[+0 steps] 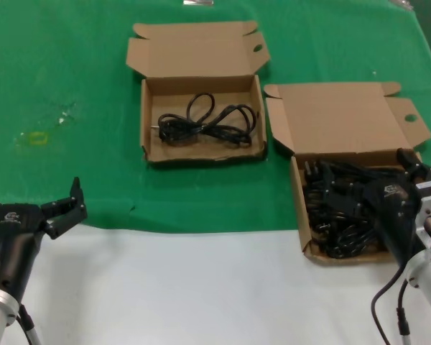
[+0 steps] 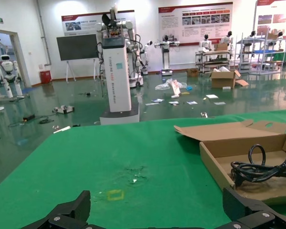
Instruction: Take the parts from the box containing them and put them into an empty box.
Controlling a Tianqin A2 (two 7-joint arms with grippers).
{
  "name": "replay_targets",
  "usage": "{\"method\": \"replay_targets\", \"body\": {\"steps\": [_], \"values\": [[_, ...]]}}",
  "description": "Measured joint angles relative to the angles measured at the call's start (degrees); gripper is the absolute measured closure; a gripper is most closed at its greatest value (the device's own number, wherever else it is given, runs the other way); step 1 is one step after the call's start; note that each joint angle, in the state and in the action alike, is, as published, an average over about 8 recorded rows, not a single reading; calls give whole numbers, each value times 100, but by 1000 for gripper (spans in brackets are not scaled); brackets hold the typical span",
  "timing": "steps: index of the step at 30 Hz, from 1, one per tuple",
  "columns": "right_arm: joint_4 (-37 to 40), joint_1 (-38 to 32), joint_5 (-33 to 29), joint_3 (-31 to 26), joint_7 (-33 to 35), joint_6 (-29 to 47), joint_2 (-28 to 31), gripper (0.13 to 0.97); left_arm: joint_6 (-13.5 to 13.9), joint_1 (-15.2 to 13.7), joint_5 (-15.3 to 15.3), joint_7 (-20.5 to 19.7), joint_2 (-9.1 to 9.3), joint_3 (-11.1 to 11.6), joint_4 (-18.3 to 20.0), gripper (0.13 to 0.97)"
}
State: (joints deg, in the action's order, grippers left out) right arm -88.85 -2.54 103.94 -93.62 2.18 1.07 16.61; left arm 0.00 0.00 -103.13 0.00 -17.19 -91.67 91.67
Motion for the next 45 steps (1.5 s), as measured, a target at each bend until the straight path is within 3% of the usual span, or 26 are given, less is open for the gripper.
{"method": "replay_targets", "body": {"steps": [45], "values": [[0, 0, 0, 0, 0, 0, 0, 129, 0, 0, 0, 0, 0, 0, 0, 132]]}}
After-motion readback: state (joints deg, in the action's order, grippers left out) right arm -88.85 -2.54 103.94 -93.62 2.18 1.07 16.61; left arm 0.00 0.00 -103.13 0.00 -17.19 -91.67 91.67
